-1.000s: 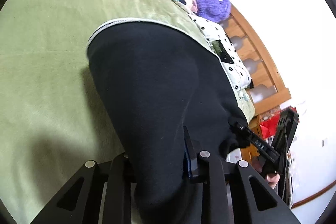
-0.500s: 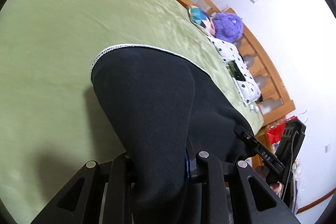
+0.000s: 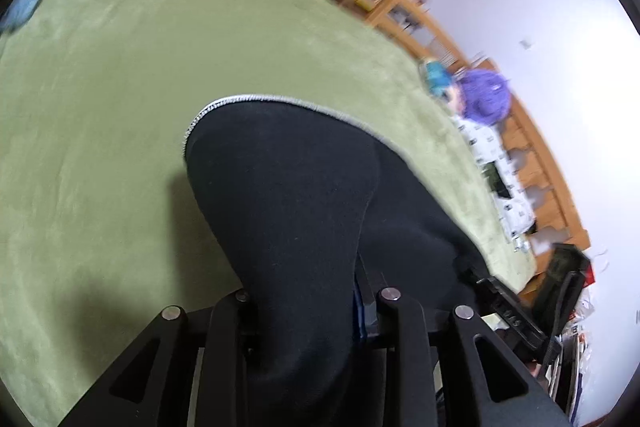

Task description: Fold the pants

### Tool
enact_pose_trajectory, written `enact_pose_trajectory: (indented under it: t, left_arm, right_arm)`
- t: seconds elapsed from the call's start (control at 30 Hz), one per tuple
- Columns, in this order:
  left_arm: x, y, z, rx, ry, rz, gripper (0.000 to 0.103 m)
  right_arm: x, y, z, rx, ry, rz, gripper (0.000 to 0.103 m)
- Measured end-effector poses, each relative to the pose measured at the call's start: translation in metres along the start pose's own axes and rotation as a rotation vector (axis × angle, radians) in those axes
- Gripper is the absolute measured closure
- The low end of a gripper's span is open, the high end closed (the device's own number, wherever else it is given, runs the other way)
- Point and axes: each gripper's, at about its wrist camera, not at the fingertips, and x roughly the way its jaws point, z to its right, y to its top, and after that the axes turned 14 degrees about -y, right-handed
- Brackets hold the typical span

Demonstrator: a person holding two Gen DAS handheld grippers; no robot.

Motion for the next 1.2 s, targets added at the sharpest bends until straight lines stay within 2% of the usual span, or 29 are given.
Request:
enact_pose_trajectory:
  t: [0.03,0.07,0.13,0.17,0.2,0.23,0.3,0.4,0.5,0.57,0.63,0.7,0.77,0.8,0.87,0.93,1.0,1.07,1.13,1.2]
  left_arm:
    - [0.006,-0.006,-0.009,-0.025,0.028,-0.025,0.067]
    - [0.011,-0.011,-0.020,-0.053,0.061,-0.059,0.063]
    - [0.019,-0.018,-0.031,-0.089,0.075,-0.102,0.052]
    - [0.017,-0.021,-0.032,-0.090,0.069,-0.104,0.050]
    - [0.011,-0.023,-0.029,-0.078,0.096,-0.095,0.044]
    - [0.004,-0.025,-0.024,-0.049,0.150,-0.074,0.038]
    - [-0.013,-0.031,-0.010,0.024,0.249,-0.019,0.033]
    - [-0.030,-0.043,0.006,0.045,0.245,0.041,0.032]
    - [-0.032,-0.061,0.020,0.085,0.242,0.060,0.032]
    - [-0.027,-0.078,0.026,0.109,0.272,0.054,0.032]
    - [-0.013,-0.100,0.023,0.102,0.272,0.021,0.029]
    - [-0.001,-0.119,0.017,0.101,0.326,-0.008,0.024]
    - [0.014,-0.131,-0.005,-0.019,0.260,-0.079,0.019]
    - [0.012,-0.132,-0.009,-0.047,0.233,-0.075,0.018]
    - [0.005,-0.128,-0.005,-0.034,0.230,-0.069,0.019]
    - [-0.010,-0.119,0.007,0.003,0.271,-0.045,0.022]
    - [-0.023,-0.113,0.019,0.061,0.311,-0.021,0.022]
    - [-0.037,-0.098,0.030,0.107,0.322,0.010,0.021]
    - [-0.044,-0.081,0.037,0.124,0.318,0.040,0.021]
    - [-0.046,-0.053,0.042,0.146,0.310,0.090,0.020]
  right_arm:
    - [0.003,-0.004,-0.003,-0.024,-0.024,0.000,0.070]
    - [0.006,-0.006,-0.003,-0.042,-0.038,-0.006,0.058]
    - [0.013,-0.016,0.000,-0.078,-0.049,-0.052,0.046]
    - [0.014,-0.020,0.005,-0.081,-0.045,-0.072,0.045]
    - [0.011,-0.024,0.011,-0.076,-0.035,-0.079,0.045]
    - [0.006,-0.027,0.018,-0.061,-0.033,-0.079,0.045]
    - [-0.007,-0.028,0.026,-0.052,-0.039,-0.062,0.045]
    - [-0.031,-0.027,0.027,-0.062,-0.069,0.014,0.045]
    - [-0.045,-0.028,0.013,-0.095,-0.017,0.077,0.058]
    - [-0.044,-0.034,0.004,-0.112,0.016,0.074,0.078]
    - [-0.036,-0.051,-0.005,-0.164,0.017,0.066,0.079]
    - [-0.025,-0.068,-0.008,-0.234,-0.053,0.058,0.079]
    - [-0.016,-0.078,-0.003,-0.237,-0.071,0.030,0.079]
    - [-0.014,-0.081,-0.001,-0.229,-0.072,0.023,0.079]
    - [-0.017,-0.078,-0.002,-0.257,-0.071,0.013,0.080]
    - [-0.024,-0.069,-0.001,-0.286,-0.058,-0.005,0.082]
    - [-0.035,-0.056,0.007,-0.253,-0.023,0.003,0.081]
    - [-0.045,-0.037,0.014,-0.206,-0.002,0.055,0.068]
    - [-0.044,-0.015,0.014,-0.188,0.003,0.093,0.059]
    - [-0.034,0.009,0.009,-0.186,0.016,0.116,0.059]
